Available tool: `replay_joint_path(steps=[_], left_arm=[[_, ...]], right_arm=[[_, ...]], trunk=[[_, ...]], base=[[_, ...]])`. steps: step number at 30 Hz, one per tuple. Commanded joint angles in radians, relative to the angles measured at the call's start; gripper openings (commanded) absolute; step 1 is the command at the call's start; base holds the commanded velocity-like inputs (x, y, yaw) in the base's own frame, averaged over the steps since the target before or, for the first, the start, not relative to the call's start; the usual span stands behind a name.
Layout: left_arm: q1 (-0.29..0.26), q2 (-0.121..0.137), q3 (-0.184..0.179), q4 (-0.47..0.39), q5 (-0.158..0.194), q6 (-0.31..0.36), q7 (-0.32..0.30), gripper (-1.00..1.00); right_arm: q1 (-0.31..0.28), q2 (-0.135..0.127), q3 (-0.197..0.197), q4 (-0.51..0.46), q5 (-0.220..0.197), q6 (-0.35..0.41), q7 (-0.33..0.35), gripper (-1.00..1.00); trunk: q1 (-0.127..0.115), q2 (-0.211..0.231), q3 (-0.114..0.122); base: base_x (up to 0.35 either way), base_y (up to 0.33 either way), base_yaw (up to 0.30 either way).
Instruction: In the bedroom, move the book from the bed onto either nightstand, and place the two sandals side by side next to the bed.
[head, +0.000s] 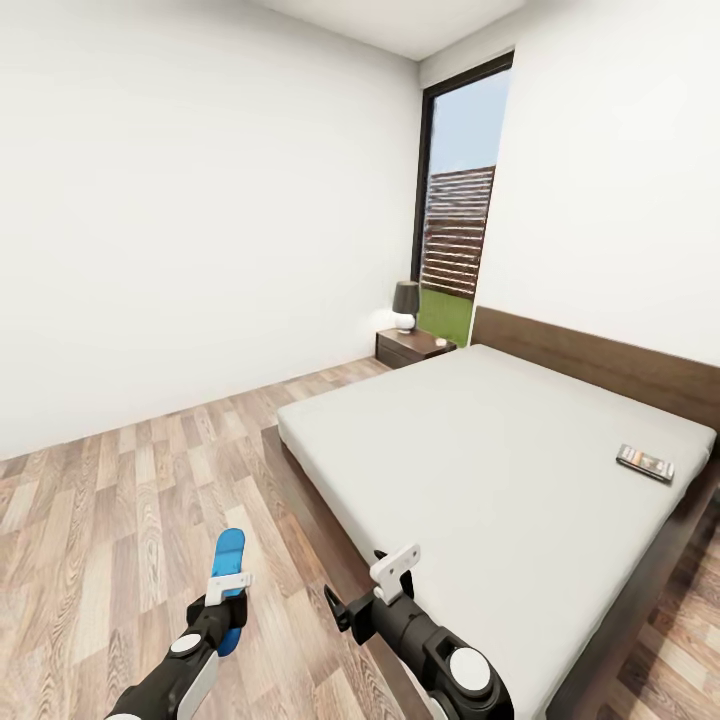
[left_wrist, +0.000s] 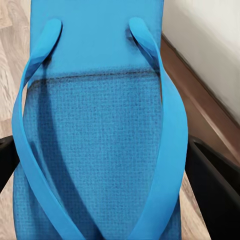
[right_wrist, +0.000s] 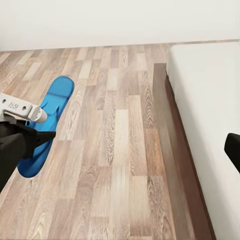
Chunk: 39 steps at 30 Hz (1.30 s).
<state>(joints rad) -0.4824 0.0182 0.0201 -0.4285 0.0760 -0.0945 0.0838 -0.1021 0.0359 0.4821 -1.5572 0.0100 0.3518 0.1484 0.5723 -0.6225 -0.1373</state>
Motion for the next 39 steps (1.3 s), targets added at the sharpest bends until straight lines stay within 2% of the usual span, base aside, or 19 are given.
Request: replay_joint_path(steps=[1,11,39], left_arm=[[-0.001,0.000,-0.002,0.001,0.008,-0.003,0.001,-1.00],[-0.001,0.000,-0.002,0.001,0.008,-0.004,0.001,-1.00],[-0.001,0.000,-0.002,0.001,0.008,-0.005,0.001,-1.00]], right_arm=[[-0.001,0.000,-0.001,-0.001,0.001,0.006,0.004,1.00],[-0.001,0.002,-0.002,-0.001,0.001,0.006,0.008,1.00],[-0.001,0.003,-0.001,-0.001,0.001,0.007,0.010,1.00]], trunk=[[0.000,-0.002,-0.002],[0.000,-0.002,-0.002],[0.000,-0.002,0.005]], base=[[0.000,0.040,0.000],[-0.060,0.083,-0.108],[-0.121,0.077,-0.278]])
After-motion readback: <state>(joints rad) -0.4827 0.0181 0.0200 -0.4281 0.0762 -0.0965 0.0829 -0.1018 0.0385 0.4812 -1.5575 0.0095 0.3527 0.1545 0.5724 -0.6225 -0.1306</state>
